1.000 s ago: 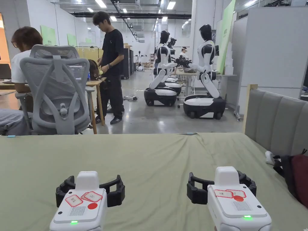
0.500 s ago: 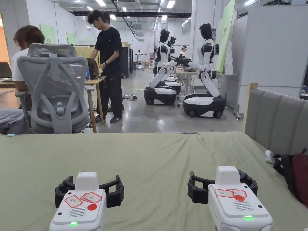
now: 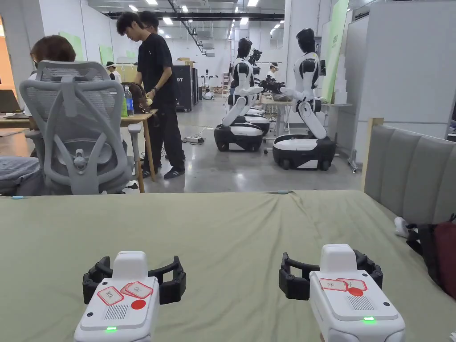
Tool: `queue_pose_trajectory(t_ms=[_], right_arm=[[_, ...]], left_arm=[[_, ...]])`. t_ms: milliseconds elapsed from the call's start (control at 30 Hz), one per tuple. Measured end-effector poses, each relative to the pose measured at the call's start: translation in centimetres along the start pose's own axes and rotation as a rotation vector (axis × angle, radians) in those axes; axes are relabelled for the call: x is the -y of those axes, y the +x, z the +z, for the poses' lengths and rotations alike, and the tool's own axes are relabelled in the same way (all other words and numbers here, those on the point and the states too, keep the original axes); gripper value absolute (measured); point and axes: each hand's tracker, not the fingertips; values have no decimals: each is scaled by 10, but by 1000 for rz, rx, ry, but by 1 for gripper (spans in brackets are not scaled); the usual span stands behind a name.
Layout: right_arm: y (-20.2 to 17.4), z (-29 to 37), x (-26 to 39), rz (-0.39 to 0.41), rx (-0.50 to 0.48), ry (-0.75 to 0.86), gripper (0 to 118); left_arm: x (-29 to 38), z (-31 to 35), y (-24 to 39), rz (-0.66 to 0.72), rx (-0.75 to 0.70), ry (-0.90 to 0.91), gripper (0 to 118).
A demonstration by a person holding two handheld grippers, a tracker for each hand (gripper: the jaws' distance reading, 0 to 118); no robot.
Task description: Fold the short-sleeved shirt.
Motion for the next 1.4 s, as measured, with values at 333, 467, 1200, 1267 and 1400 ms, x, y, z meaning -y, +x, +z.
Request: queue_pose_trajectory(t_ms=[333,467,1200,1267,1400], right_arm=[[0,0,-4,-2,15,1,118],[-3,1,-5,0,16,-5,118],[-6,0,-8,-40,32,-61,118],[-7,-3,-16,-146,55,-129,118],[-16,2,-41,-225,126,-291,118]], left_arm=[[-2,4,6,-10,14,-1,118],[0,1,6,-8,14,-8,118],[2,0,10,-21,28,-13,118],[3,-2,9,-22,29,-10,118],[3,-3,10,-28,27,-12,118]])
